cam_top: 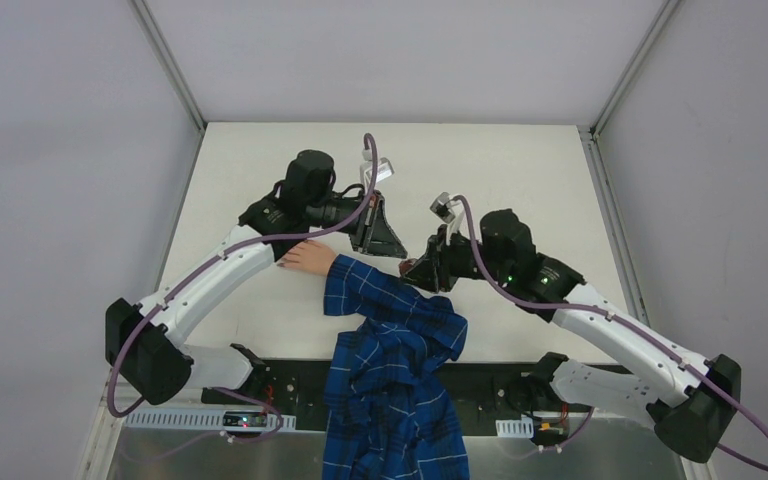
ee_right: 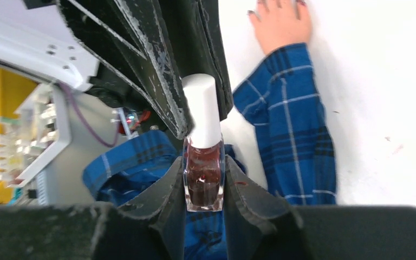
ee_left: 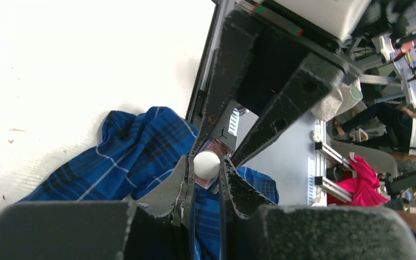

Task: Paint the nails
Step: Close the nail polish bottle.

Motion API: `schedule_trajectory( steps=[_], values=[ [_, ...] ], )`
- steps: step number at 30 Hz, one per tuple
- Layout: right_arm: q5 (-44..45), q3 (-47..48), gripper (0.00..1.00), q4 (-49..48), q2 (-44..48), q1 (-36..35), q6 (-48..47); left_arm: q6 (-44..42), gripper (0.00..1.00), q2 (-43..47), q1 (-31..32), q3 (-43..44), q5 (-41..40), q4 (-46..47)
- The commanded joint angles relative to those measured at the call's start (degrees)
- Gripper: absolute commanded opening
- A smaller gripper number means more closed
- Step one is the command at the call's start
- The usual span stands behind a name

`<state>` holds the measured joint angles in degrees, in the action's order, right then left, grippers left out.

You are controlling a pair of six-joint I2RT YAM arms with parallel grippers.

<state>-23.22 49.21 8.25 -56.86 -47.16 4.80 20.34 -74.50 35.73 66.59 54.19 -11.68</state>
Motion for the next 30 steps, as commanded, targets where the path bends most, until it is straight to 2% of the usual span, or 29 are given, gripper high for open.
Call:
schedule_trajectory(
  steps=[1, 12, 18, 22, 23, 24, 27, 28, 30],
  values=[
    [-11.8, 0.5, 0.00, -15.7, 3.8, 3.3, 5.8, -4.0, 0.00, 3.6, 1.8, -0.3, 6.4, -1.8],
    [-24.6, -1.1, 0.00, -29.7, 2.2, 5.2, 15.3, -6.4, 0.00, 7.3, 4.2, -0.8, 15.7, -1.7],
    [-25.7, -1.7, 0.00, -31.3, 1.8, 5.2, 15.8, -6.4, 0.02, 7.1, 4.8, -0.8, 16.0, -1.8],
    [-23.6, -2.2, 0.00, -27.8, 2.4, 5.2, 13.8, -6.6, 0.33, 8.1, 4.8, -0.9, 12.0, -1.8],
    [-23.0, -2.3, 0.00, -26.6, 2.7, 5.1, 13.3, -6.8, 0.45, 8.6, 4.7, -1.1, 10.7, -1.8],
    [-22.0, -2.6, 0.00, -25.6, 3.1, 5.1, 12.6, -7.0, 0.52, 9.1, 4.7, -1.2, 9.6, -1.8],
    [-19.9, -3.6, 0.00, -23.0, 4.6, 5.1, 11.4, -7.2, 0.69, 10.7, 4.6, -1.7, 6.2, -1.8],
    [-19.3, -3.9, 0.00, -22.0, 5.1, 5.0, 11.0, -7.3, 0.78, 11.1, 4.6, -2.0, 5.0, -1.8],
    [-17.9, -4.5, 0.00, -20.2, 6.2, 4.9, 10.2, -7.4, 0.87, 12.1, 4.4, -2.5, 3.0, -1.8]
  ],
)
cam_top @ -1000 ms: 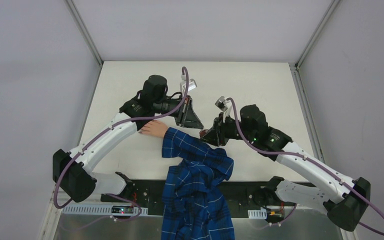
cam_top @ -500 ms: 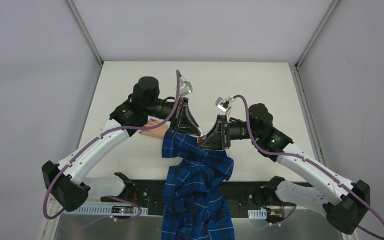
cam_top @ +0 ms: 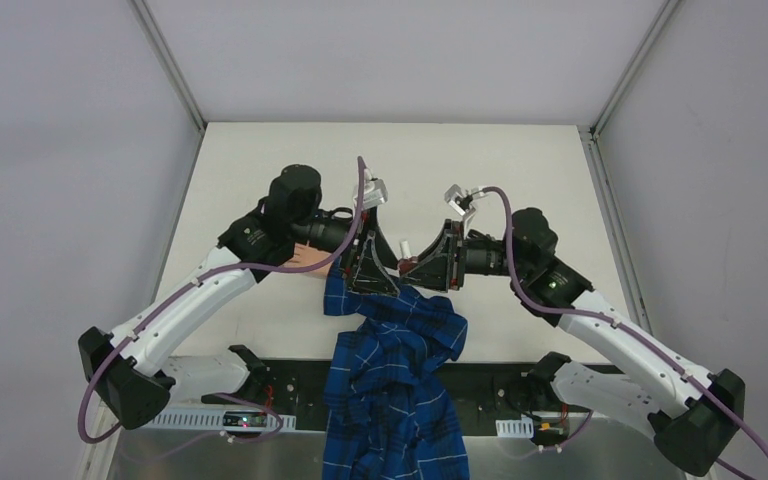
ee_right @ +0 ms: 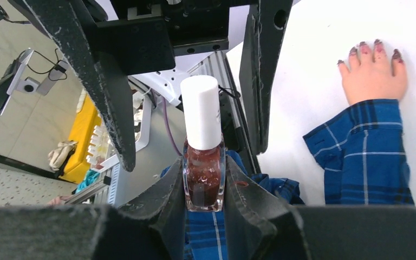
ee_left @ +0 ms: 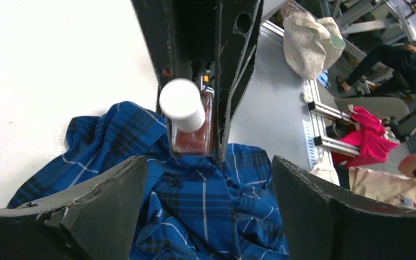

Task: Paint the nails
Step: Close the nail polish bottle, then screw the nail polish bottle.

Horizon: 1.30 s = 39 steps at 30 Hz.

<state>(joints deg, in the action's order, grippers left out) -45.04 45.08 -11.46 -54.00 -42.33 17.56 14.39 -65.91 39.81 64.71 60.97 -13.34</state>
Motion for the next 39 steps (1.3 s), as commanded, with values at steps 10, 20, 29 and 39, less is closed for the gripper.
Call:
schedule_trajectory(
  steps=[10, 20, 29, 39],
  values=[
    [21.3, -4.8, 0.00, 2.6, 8.1, -4.8, -8.4, 0.1, 0.91, 9.7, -0.3, -2.3, -25.1, -0.1],
    [53.6, -5.8, 0.00, -6.2, 2.6, -20.6, -13.9, 17.6, 0.87, 16.6, 0.3, -9.9, -46.5, 8.4],
    [61.4, -1.6, 0.00, -5.8, -4.3, -26.2, -15.1, 18.6, 0.83, 16.2, 5.7, -11.3, -53.2, 9.1],
    [63.3, 0.6, 0.00, -3.3, -5.0, -27.0, -14.7, 16.3, 0.68, 13.4, 11.2, -10.8, -60.0, 9.2]
  ],
)
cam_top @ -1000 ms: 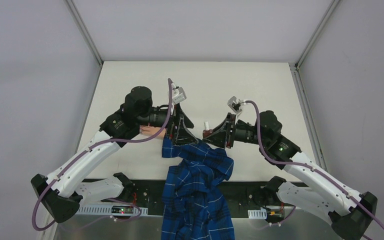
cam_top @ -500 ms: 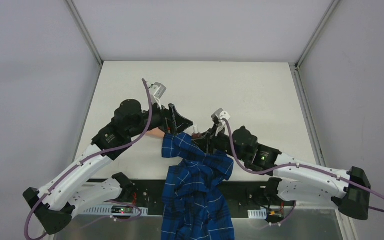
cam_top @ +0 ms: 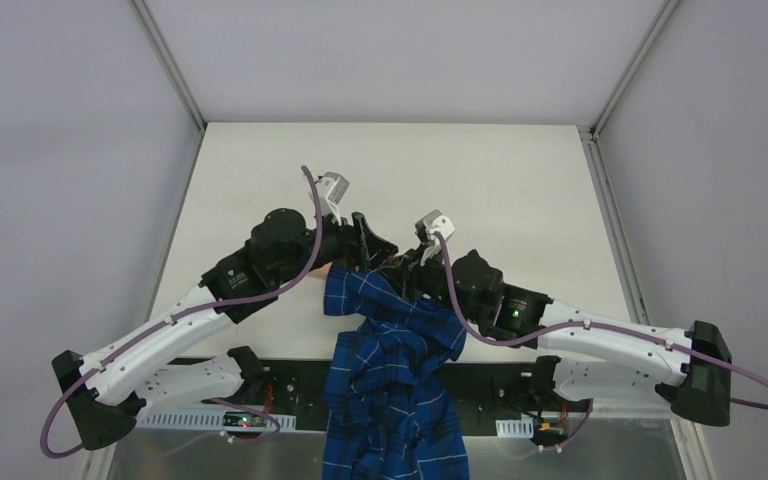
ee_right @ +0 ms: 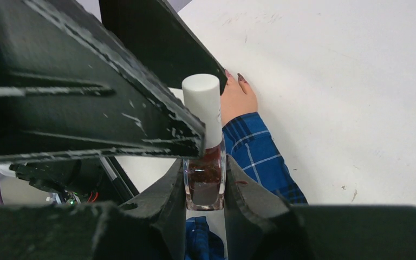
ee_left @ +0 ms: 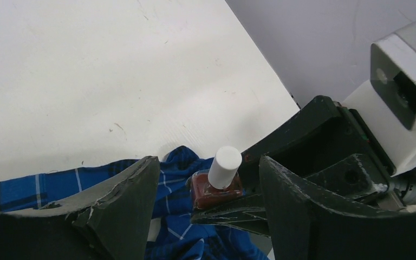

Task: Paint the nails
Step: Screw the nail polish bottle.

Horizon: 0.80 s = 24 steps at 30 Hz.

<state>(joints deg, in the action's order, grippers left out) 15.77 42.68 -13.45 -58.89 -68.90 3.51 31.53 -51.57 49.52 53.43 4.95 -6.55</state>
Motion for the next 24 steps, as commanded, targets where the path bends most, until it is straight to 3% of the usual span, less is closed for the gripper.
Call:
schedule_trajectory(
  steps=[1, 14, 17, 20, 24],
  values=[
    [2.5, 3.2, 0.00, -1.0, -0.2, -0.5, -0.6, -1.4, 0.66, -1.2, 1.9, 0.9, -4.3, 2.4],
    [3.6, 4.5, 0.00, 1.5, -1.5, -0.8, -0.6, -5.2, 0.48, -3.7, 5.4, 2.6, -9.5, 2.0],
    [3.7, 4.5, 0.00, 1.7, -1.5, -0.8, -0.6, -6.0, 0.40, -4.3, 6.3, 3.1, -10.2, 1.9],
    [4.2, 4.8, 0.00, 2.3, -1.7, -0.7, -0.3, -6.8, 0.24, -4.8, 7.3, 3.3, -10.8, 1.8],
    [5.1, 5.6, 0.00, 3.9, -1.9, -0.6, 0.9, -7.2, 0.09, -5.7, 8.2, 3.1, -10.3, 1.8]
  ],
)
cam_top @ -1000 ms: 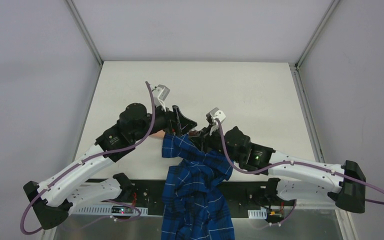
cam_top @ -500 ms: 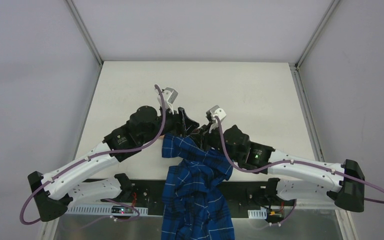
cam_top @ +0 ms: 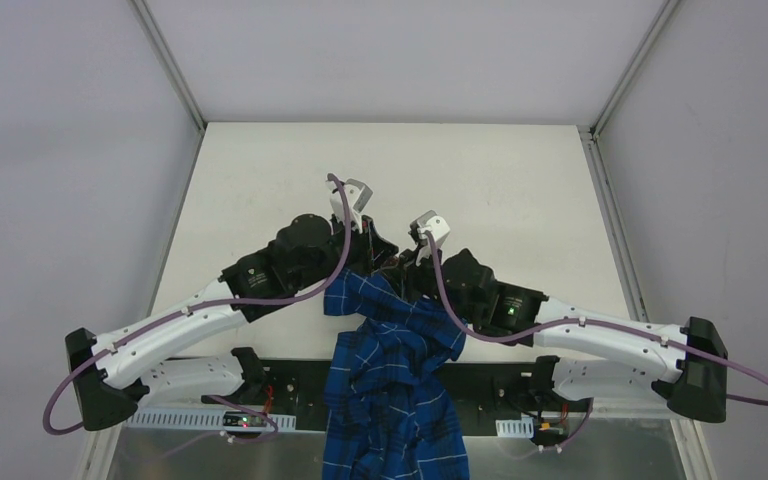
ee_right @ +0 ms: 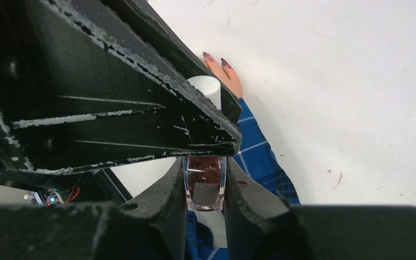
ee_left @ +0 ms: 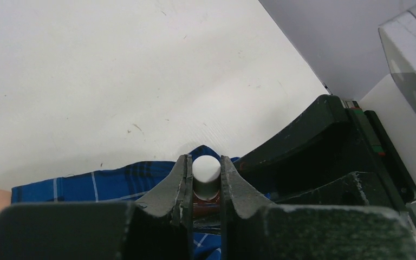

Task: Paint the nails
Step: Screw the nail polish bottle.

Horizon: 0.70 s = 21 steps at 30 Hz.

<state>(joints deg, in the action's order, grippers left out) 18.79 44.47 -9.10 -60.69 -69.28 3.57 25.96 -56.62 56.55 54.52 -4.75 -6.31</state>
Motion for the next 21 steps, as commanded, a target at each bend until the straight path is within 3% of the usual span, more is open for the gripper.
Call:
schedule_trajectory(
  steps=[1, 3, 8, 14, 21],
  values=[
    [2.7, 4.2, 0.00, 0.3, -0.2, -0.2, 1.7, -1.6, 0.05, -0.7, 1.2, 1.8, -0.3, 1.6],
    [3.3, 5.5, 0.00, 2.5, -0.5, 0.3, 3.1, -1.2, 0.00, -0.6, 1.4, 1.2, 0.3, 1.6],
    [-3.3, 6.2, 0.00, 4.1, 0.3, 4.2, 7.0, -0.2, 0.00, 0.6, 1.5, -0.3, 2.4, 1.6],
    [-20.9, 2.0, 0.00, -2.3, 4.6, 10.0, 9.5, 1.3, 0.00, 3.0, 1.5, -1.8, 8.2, 1.7],
    [-43.6, -1.8, 0.00, -11.3, 9.4, 17.6, 13.9, 1.5, 0.00, 7.7, 1.5, -3.0, 23.4, 2.2]
  ],
)
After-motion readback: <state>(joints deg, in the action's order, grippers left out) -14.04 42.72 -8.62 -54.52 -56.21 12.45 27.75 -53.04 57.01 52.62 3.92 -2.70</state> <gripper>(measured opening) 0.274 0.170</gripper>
